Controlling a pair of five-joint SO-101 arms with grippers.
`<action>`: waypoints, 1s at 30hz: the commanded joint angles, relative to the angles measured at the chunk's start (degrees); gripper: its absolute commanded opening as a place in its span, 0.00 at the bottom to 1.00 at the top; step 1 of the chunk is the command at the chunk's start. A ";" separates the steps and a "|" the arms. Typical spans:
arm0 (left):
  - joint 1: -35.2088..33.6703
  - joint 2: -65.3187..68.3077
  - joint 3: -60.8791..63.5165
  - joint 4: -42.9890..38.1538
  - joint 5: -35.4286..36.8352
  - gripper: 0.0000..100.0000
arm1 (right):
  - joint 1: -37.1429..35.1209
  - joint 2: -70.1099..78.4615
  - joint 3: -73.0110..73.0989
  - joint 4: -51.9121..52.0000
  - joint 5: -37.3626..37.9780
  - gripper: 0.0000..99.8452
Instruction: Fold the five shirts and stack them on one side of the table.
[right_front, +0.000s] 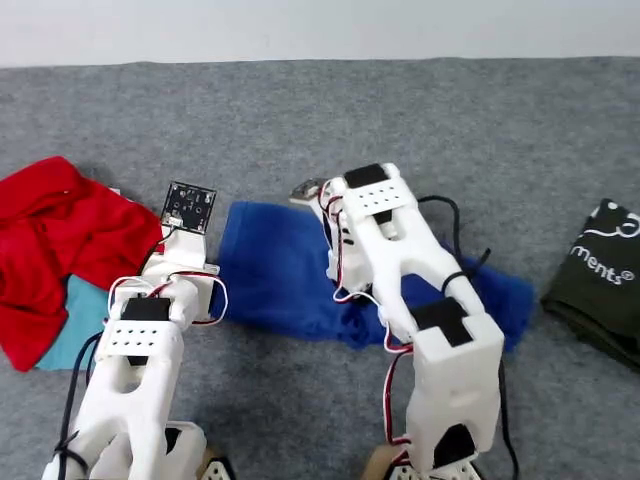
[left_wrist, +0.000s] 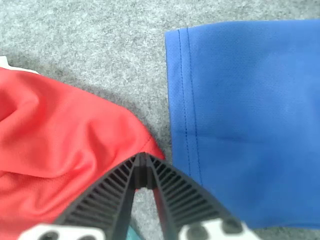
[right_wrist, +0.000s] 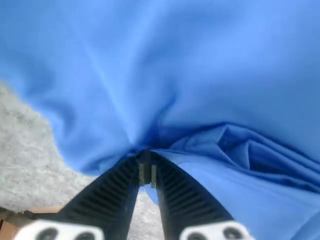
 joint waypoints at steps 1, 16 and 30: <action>-0.18 -1.85 -0.40 -1.23 0.35 0.00 | -0.04 1.19 -2.37 -0.31 -0.70 0.01; -0.18 -1.85 -0.40 -1.32 0.35 0.00 | -1.10 -5.76 -4.40 2.51 -0.70 0.01; 0.79 -1.58 0.66 -3.69 0.26 0.00 | -0.57 -23.87 -4.40 11.21 -1.49 0.01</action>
